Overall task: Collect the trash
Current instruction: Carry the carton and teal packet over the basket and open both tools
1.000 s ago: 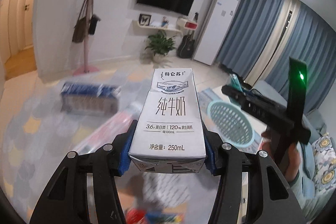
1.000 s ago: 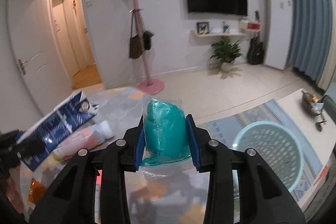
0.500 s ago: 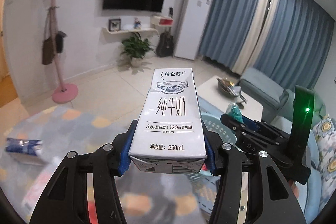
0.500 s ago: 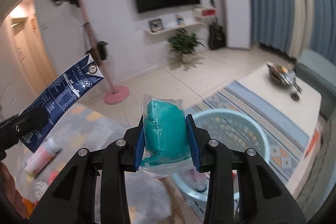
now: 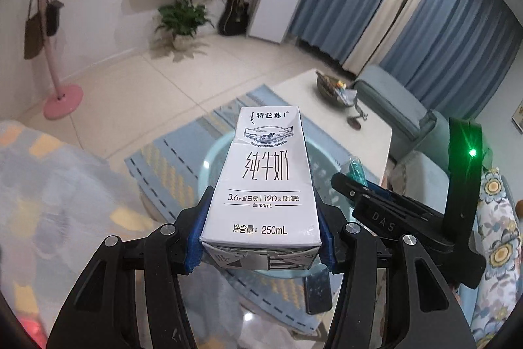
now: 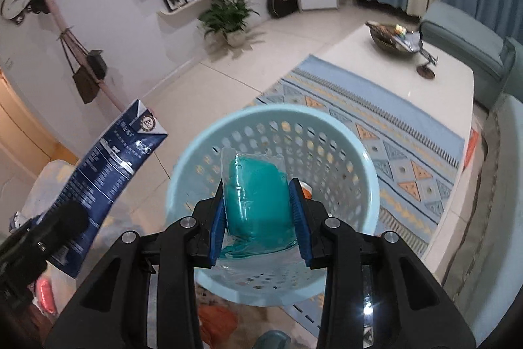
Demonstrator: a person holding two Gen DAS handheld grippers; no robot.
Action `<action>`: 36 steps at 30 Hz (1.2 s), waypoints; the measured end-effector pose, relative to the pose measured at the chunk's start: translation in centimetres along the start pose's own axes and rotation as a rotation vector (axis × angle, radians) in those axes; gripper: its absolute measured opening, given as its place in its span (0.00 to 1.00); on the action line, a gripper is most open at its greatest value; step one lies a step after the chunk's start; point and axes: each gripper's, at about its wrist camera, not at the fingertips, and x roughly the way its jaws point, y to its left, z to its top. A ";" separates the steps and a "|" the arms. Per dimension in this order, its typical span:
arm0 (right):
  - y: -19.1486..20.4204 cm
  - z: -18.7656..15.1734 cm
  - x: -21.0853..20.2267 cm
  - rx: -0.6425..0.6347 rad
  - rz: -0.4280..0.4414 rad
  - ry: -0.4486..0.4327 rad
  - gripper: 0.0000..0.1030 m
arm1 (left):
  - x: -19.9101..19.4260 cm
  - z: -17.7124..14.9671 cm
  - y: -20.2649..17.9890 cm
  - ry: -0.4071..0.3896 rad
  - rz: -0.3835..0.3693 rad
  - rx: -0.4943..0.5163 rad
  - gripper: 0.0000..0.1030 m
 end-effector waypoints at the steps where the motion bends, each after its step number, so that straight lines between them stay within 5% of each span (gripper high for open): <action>1: -0.5 -0.1 0.4 0.010 0.000 0.011 0.33 | 0.7 -0.1 0.1 0.014 -0.002 -0.008 0.51; 6: -1.9 -0.1 1.3 0.036 -0.009 0.032 0.35 | 1.8 -0.4 0.1 0.027 -0.019 -0.022 0.58; 10: -2.5 0.0 0.9 0.057 -0.022 0.013 0.60 | 0.9 -0.8 -0.2 0.007 -0.018 -0.011 0.65; 24: -0.1 0.0 -2.1 0.013 0.006 -0.041 0.60 | -2.8 -1.7 0.6 -0.061 -0.005 -0.021 0.67; 36: 8.3 -1.4 -7.1 -0.141 0.108 -0.123 0.60 | -12.0 -2.9 4.4 -0.204 0.059 -0.051 0.70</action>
